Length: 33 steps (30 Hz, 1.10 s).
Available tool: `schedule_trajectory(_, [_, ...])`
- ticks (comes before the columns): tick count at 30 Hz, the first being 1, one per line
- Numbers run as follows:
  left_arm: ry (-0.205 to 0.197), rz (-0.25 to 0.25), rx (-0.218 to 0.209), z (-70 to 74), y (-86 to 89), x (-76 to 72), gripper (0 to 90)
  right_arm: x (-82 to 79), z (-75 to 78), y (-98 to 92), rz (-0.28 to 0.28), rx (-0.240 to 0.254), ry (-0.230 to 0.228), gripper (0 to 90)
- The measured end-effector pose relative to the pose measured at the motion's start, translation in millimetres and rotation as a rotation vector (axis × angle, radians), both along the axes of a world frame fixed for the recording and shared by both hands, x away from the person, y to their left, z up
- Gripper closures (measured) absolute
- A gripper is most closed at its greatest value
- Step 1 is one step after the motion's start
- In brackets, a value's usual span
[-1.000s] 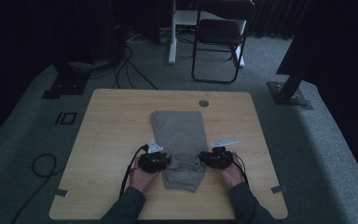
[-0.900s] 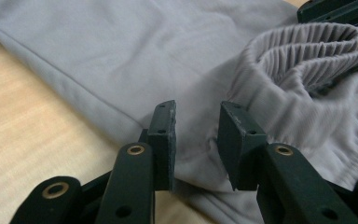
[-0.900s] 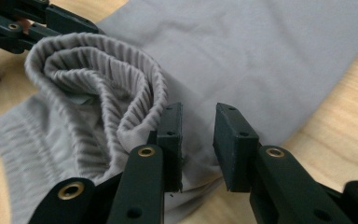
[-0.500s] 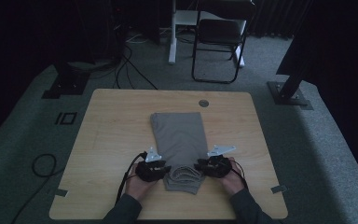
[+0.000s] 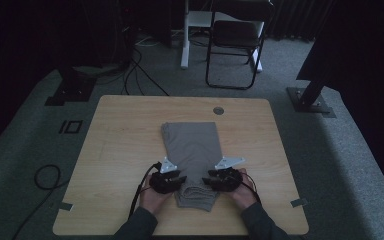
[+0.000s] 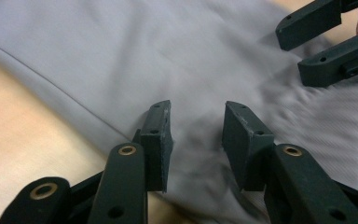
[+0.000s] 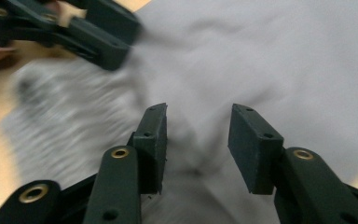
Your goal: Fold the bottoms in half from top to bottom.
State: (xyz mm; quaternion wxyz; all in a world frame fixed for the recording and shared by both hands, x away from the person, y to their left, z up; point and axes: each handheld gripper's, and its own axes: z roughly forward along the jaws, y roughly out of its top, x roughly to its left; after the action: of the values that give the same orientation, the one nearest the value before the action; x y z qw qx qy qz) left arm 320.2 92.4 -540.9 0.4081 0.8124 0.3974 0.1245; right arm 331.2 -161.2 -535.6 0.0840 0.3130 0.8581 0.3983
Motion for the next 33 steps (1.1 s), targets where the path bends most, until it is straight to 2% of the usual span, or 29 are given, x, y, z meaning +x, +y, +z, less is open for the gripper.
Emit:
schedule_trajectory(2, [-0.026, 0.028, 0.01, 5.4, -0.3, 12.5, 62.5, 12.2, 2.7, 1.5, -0.041, -0.016, -0.034, 55.1])
schedule_trajectory(5, [-0.049, 0.076, 0.055, 6.7, -3.0, 37.0, 61.0, 37.1, 2.0, 7.4, -0.117, -0.045, -0.059, 52.7])
schedule_trajectory(7, [-0.05, 0.115, 0.084, 2.4, -4.5, 52.9, 61.0, 54.5, -0.4, 12.7, -0.154, -0.062, -0.065, 51.5])
schedule_trajectory(9, [-0.029, 0.144, 0.088, -3.3, -4.3, 65.4, 61.0, 69.4, -3.6, 17.3, -0.188, -0.078, -0.066, 50.2])
schedule_trajectory(12, [-0.013, 0.166, 0.094, -10.5, -3.7, 71.7, 61.1, 84.1, -11.1, 21.1, -0.218, -0.097, -0.045, 48.1])
schedule_trajectory(16, [-0.031, 0.158, 0.095, -12.2, -1.7, 65.6, 62.4, 82.0, -14.4, 21.3, -0.214, -0.093, -0.058, 46.6])
schedule_trajectory(21, [-0.021, 0.159, 0.066, -13.1, 2.4, 52.2, 63.5, 69.0, -16.0, 18.3, -0.197, -0.079, -0.063, 46.4])
schedule_trajectory(24, [-0.013, 0.155, 0.052, -13.1, 3.7, 40.1, 63.6, 58.0, -16.1, 17.6, -0.184, -0.08, -0.064, 46.3])
schedule_trajectory(28, [-0.003, 0.139, 0.054, -12.4, 5.1, 20.9, 63.5, 41.9, -14.7, 17.7, -0.167, -0.093, -0.053, 46.3])
schedule_trajectory(33, [-0.017, 0.112, 0.044, -14.2, 7.3, -4.8, 63.5, 22.3, -15.8, 14.3, -0.145, -0.08, -0.056, 46.5])
